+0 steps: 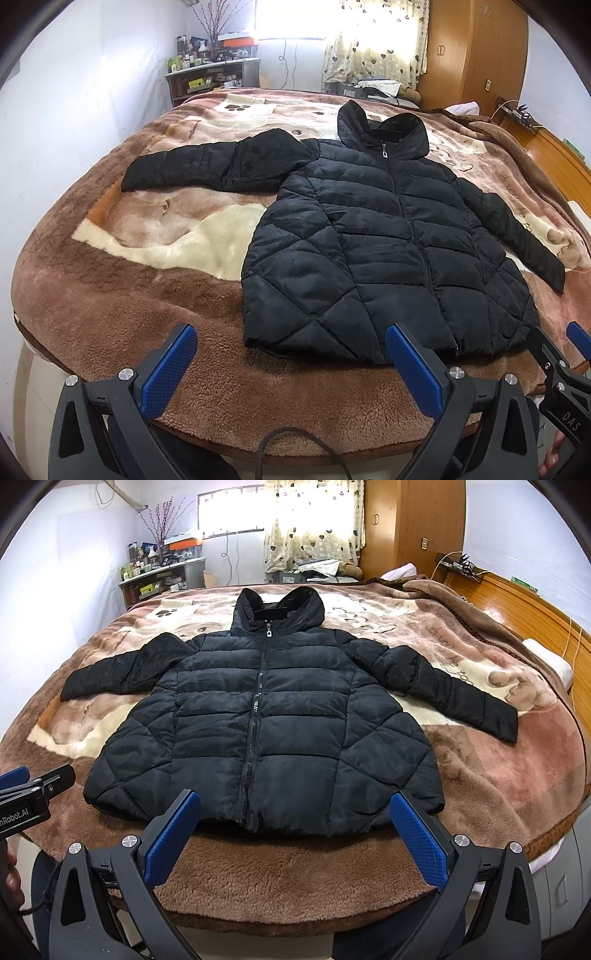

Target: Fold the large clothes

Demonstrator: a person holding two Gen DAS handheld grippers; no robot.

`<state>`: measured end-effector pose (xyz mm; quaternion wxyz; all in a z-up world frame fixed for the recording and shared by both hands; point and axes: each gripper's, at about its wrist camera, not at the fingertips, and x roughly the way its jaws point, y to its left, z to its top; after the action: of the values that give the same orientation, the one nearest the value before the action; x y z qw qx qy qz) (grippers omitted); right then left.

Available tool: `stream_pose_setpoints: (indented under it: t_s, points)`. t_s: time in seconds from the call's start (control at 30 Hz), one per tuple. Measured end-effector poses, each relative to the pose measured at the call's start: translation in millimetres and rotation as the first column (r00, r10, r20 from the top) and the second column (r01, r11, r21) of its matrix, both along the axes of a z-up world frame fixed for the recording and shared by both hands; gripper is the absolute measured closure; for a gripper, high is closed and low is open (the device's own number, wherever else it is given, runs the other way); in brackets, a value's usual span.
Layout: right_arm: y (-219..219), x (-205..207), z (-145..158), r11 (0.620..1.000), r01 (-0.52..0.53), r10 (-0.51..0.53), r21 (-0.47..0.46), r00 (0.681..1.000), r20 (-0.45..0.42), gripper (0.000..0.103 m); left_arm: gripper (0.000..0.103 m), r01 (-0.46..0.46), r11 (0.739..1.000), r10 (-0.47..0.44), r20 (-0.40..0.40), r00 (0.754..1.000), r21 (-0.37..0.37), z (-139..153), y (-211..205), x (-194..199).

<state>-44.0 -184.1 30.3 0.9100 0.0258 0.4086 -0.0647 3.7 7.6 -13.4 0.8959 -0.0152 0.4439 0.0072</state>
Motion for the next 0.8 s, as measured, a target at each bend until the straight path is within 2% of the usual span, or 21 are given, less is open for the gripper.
stream_pose_setpoints:
  t_s: [0.63,0.8]
  points:
    - [-3,8,-4,1.0,0.007,-0.007,-0.007,1.0,-0.02,0.001,0.0,-0.01,1.0,0.011,-0.023,1.0,0.007,-6,4,8]
    - [-2,24,-6,1.0,0.0,0.0,-0.008,1.0,-0.026,0.001,0.0,0.015,0.998,-0.018,-0.048,0.999,-0.063,-13,19,28]
